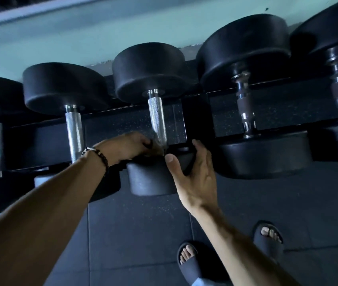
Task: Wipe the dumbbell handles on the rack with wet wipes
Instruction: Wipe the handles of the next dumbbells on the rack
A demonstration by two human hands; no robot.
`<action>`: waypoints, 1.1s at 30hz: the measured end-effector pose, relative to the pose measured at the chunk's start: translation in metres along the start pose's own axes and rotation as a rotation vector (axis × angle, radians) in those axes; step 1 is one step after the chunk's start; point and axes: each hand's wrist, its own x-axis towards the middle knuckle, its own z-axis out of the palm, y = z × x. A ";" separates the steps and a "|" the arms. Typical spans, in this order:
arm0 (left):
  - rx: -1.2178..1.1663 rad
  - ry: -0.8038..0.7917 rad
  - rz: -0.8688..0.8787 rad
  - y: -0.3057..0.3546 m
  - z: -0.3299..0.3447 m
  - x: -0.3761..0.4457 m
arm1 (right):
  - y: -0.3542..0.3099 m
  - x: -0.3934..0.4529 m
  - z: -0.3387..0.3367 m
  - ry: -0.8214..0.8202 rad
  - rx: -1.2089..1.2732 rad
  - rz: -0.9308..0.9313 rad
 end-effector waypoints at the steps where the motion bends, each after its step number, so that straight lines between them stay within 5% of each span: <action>1: -0.047 0.033 0.000 0.000 0.002 0.003 | 0.000 0.000 0.001 0.024 0.004 -0.004; 7: -0.475 0.207 0.033 0.000 0.012 0.008 | 0.004 0.000 0.006 0.070 0.011 -0.038; 10: -0.216 0.093 -0.024 -0.002 0.016 -0.003 | 0.004 0.001 0.007 0.063 -0.001 -0.036; 12: -0.247 0.134 -0.024 0.002 0.016 -0.001 | 0.003 0.000 0.005 0.061 0.000 -0.033; 16: -0.807 0.411 0.030 0.022 -0.003 0.018 | 0.002 0.000 0.004 0.020 -0.008 -0.012; 18: -0.657 0.312 0.034 0.020 -0.006 0.018 | 0.003 -0.001 0.005 0.028 -0.014 -0.009; 21: -0.006 0.120 -0.040 0.004 0.006 0.000 | 0.001 0.000 0.006 0.069 0.009 -0.038; 23: -0.071 0.124 -0.038 0.002 0.011 0.000 | 0.001 -0.001 0.005 0.070 0.007 -0.034; 27: -0.573 0.379 0.078 0.014 -0.005 0.021 | 0.003 0.001 0.003 0.021 -0.019 -0.010; 33: -0.237 0.191 -0.026 0.006 0.012 0.003 | 0.002 0.002 -0.002 -0.036 -0.052 -0.069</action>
